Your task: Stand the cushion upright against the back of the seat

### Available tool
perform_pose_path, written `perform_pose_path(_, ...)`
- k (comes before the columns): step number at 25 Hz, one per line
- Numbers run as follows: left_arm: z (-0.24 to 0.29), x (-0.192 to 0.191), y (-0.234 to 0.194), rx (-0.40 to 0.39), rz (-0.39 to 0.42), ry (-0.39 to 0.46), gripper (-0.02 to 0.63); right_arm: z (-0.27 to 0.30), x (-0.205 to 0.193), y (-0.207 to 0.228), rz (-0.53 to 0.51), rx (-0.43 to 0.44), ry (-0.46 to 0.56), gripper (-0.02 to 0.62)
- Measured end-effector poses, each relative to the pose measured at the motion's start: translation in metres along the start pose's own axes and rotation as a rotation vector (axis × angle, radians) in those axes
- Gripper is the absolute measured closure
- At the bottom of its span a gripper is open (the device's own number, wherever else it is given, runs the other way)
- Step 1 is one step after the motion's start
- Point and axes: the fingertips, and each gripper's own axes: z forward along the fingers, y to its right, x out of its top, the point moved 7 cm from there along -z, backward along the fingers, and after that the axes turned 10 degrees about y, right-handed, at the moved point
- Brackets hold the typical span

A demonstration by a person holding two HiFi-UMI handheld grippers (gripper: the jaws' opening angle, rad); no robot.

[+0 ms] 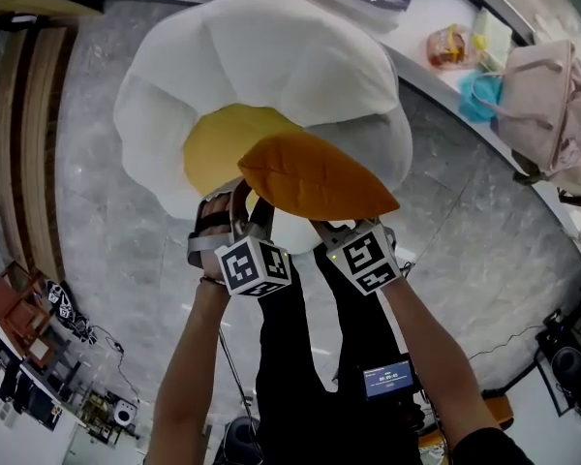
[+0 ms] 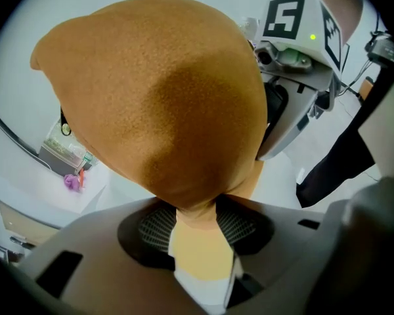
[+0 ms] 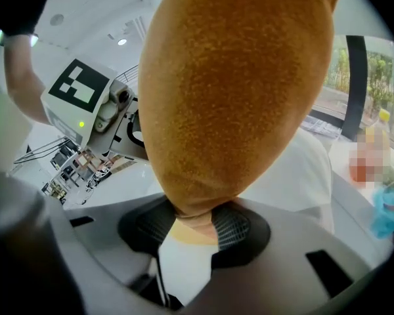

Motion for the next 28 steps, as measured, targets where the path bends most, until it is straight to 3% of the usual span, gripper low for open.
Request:
perform_pose_path(10,0.081,-0.028,-0.014,-0.046,0.04,-0.061,0.405,0.06,-0.036,0.044,0.058,-0.038,-0.026,0.416)
perform_pose_path(17,0.13,-0.043,-0.008,-0.006,0.013,-0.164,0.402,0.092,-0.066,0.067,0.096,-0.074,-0.041,0.416)
perform_pose_path(28,0.174,-0.056,-0.017,-0.014,0.105,-0.239,0.4,0.126,-0.086,0.088,0.222,-0.135,-0.035,0.417)
